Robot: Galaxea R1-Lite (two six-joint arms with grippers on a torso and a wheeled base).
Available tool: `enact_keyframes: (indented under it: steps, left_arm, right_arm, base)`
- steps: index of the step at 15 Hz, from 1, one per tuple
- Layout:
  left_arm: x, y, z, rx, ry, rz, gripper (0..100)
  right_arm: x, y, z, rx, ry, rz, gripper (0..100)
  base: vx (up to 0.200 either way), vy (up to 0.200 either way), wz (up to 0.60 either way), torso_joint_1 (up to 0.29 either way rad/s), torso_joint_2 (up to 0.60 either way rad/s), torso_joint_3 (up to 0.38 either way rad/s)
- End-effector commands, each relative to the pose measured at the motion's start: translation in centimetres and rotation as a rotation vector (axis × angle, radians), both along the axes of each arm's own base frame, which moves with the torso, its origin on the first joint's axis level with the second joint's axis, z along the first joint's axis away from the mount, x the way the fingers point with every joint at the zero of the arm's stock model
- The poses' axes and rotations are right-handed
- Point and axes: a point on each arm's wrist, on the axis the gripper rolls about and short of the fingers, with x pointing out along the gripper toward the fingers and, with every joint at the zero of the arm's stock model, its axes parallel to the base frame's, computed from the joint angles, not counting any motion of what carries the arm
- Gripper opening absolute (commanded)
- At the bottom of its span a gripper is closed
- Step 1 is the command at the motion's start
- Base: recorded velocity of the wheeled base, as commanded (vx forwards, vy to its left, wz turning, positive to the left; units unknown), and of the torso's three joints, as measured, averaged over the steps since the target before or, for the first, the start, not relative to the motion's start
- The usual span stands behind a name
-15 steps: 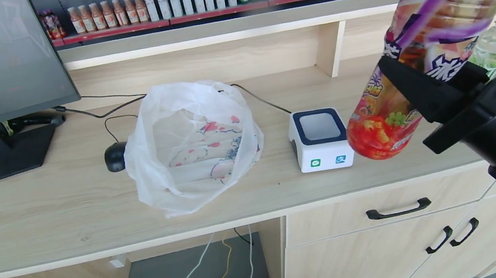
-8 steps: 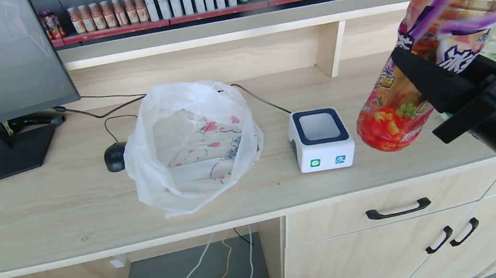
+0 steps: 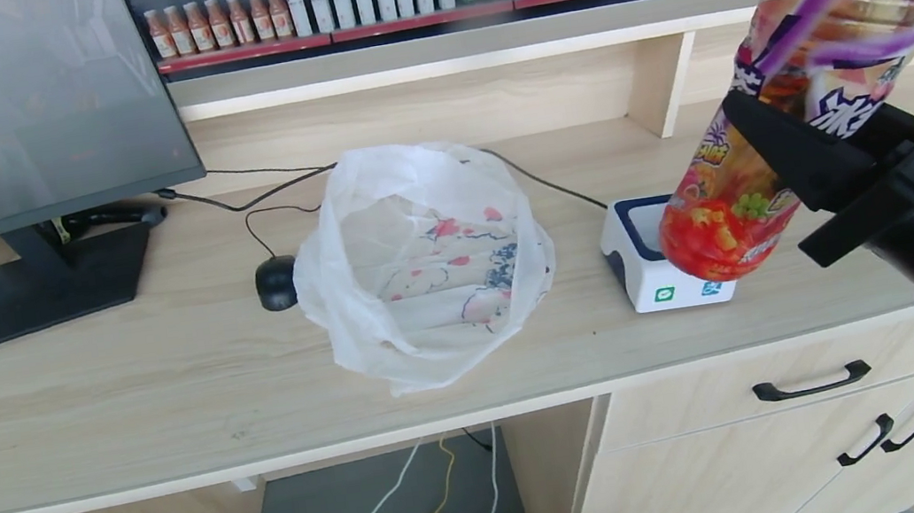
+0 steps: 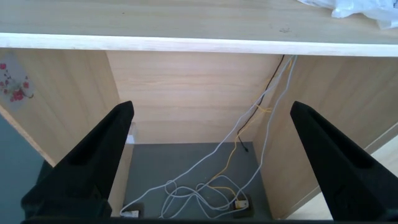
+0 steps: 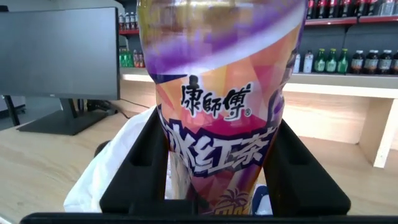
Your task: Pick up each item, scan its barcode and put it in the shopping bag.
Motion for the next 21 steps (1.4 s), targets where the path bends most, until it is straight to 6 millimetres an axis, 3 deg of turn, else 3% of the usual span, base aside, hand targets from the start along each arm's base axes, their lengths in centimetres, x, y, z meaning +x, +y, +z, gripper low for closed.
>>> enact_keyframes:
  steps: [1,5,10,21]
  left_arm:
    - [0.0,0.0,0.0,0.000,-0.001,0.000,100]
    - [0.0,0.0,0.0,0.000,-0.001,0.000,100]
    - [0.0,0.0,0.0,0.000,-0.001,0.000,100]
    - [0.0,0.0,0.0,0.000,-0.001,0.002,100]
  right_arm:
    - [0.0,0.0,-0.1,-0.002,0.005,0.001,0]
    - [0.0,0.0,-0.6,-0.013,0.019,0.000,0]
    - [0.5,0.3,-0.8,-0.020,0.028,0.000,0]
    - [4.1,2.7,-2.2,-0.057,0.079,-0.001,0]
  base:
    - [0.000,0.200,0.00,0.007,0.00,-0.007]
    - [0.000,0.200,0.00,0.002,0.00,0.005]
    - [0.000,0.000,0.00,0.000,0.00,0.000]
    - [0.000,0.000,0.00,0.000,0.00,0.000]
